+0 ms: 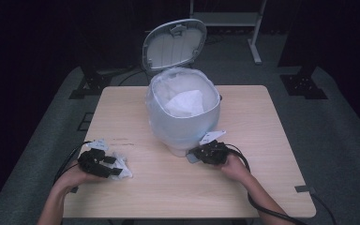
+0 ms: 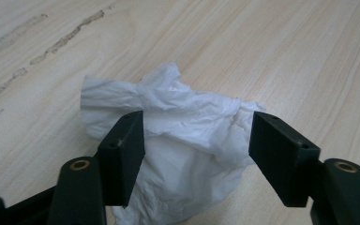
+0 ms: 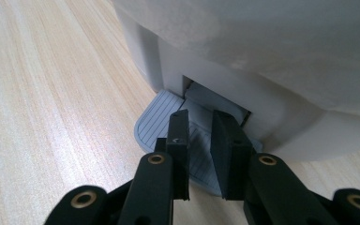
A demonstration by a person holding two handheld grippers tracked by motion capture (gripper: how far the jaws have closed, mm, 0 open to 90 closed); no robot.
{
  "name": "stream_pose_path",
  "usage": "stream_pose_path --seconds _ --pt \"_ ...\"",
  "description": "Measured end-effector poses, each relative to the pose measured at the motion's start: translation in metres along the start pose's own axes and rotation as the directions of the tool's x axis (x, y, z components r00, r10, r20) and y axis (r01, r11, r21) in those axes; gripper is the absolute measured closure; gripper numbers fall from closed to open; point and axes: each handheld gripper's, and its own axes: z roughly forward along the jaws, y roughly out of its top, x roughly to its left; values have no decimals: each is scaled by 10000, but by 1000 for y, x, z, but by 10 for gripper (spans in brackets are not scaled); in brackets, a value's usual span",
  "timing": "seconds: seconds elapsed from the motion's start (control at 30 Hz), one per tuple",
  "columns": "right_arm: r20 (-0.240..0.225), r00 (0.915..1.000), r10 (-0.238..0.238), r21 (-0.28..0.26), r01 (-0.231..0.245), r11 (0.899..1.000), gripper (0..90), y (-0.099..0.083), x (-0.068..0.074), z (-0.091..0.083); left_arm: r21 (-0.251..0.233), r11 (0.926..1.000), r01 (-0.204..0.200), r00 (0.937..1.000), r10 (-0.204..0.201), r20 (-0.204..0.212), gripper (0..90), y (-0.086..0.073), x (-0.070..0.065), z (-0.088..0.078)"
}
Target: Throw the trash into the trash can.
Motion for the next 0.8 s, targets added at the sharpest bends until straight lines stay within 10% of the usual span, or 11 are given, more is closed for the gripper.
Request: stream_pose_path --seconds 0.8 --pt "-31 10000 -47 12 47 10000 768 0 0 0 -50 9988 -494 9963 489 -706 616 -9 0 9"
